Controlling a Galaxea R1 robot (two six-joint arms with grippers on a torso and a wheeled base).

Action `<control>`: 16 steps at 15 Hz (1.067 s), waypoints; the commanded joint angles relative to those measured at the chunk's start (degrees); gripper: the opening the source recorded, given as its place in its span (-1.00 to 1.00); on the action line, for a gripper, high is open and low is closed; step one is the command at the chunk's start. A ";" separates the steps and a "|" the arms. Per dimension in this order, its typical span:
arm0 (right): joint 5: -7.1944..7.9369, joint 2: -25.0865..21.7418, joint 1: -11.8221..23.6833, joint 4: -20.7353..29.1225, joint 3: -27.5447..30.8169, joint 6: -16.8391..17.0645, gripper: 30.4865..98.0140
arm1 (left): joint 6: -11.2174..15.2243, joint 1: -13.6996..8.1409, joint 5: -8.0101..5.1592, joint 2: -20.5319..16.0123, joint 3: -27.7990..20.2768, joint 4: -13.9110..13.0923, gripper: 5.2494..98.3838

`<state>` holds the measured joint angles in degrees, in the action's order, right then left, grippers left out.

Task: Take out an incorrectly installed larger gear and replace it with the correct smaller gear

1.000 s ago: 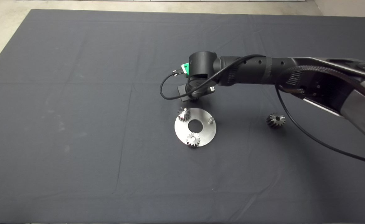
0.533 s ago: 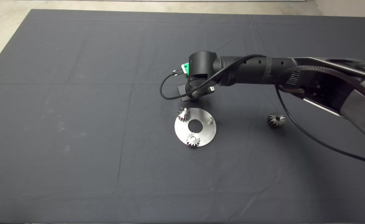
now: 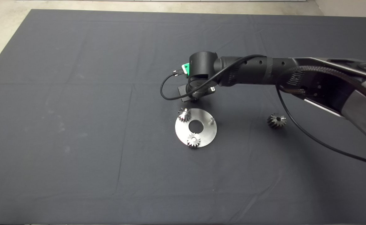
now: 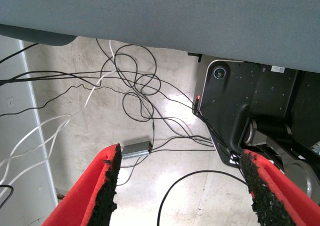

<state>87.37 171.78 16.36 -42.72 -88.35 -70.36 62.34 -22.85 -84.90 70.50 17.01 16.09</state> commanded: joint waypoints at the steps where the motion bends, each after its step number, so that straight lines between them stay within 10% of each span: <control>1: 3.01 0.10 1.34 -1.67 0.38 -0.12 -0.84 | 0.24 0.61 -0.27 -0.13 -0.76 0.58 0.17; 9: 3.42 -0.34 1.92 -0.91 2.05 -0.39 -0.84 | 0.32 0.58 -0.27 -0.13 -0.76 0.61 0.17; 16: 3.77 -0.94 9.54 9.64 4.78 -1.43 -0.85 | 0.32 0.60 -0.27 -0.31 -0.76 0.61 0.17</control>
<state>87.48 171.34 19.09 -38.67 -85.77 -70.58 62.37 -22.85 -84.90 70.50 17.01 16.09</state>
